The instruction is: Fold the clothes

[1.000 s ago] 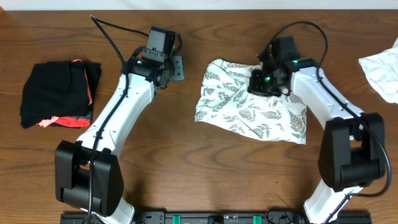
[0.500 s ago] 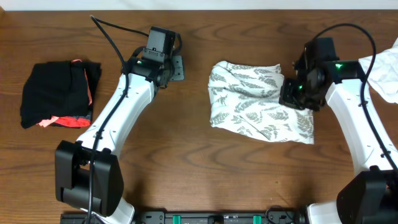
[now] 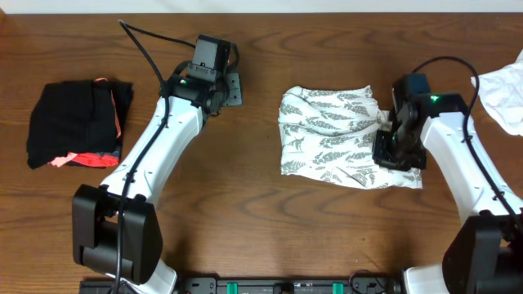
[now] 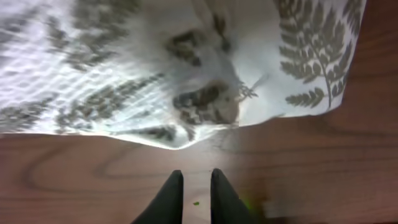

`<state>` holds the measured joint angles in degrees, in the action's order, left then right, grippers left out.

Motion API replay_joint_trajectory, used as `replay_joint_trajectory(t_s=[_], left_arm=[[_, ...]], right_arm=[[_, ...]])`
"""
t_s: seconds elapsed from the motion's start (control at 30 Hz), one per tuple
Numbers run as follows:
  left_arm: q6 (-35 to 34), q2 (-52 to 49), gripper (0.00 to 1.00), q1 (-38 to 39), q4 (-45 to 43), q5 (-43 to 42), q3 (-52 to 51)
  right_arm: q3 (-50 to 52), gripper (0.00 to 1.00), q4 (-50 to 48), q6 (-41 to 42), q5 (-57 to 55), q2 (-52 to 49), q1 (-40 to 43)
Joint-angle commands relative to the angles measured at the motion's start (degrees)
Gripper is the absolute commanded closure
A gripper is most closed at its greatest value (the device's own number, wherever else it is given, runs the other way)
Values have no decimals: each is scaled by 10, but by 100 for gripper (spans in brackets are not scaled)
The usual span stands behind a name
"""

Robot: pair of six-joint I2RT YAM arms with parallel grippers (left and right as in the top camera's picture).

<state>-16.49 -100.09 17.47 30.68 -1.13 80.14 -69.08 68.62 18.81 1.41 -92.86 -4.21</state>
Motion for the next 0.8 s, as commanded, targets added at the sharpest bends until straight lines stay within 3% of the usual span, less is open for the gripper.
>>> replay_joint_trajectory(t_s=[0.0,0.1,0.27,0.4,0.43,0.53,0.77], left_arm=[[0,-4,53,0,2,5,7],[0,-4,53,0,2,5,7],[0,-4,53,5,4,0,7],[0,-4,53,10,4,1,7],[0,-4,53,10,4,0,7],[0,-4,53,10,5,1,7],[0,-4,53,10,8,1,7]], right_arm=[[13,83,-10,-4,-35,-2,1],[13,83,-37,-4,-40,-2,1],[1,94,-92,-23,-36,-1,0],[-25,94,-140,-63,37,-1,-6],[-28,93,-160,-68,55,-1,-9],[-28,66,-176,-67,53,-4,-14],[-22,63,-163,-67,21,-29,-5]])
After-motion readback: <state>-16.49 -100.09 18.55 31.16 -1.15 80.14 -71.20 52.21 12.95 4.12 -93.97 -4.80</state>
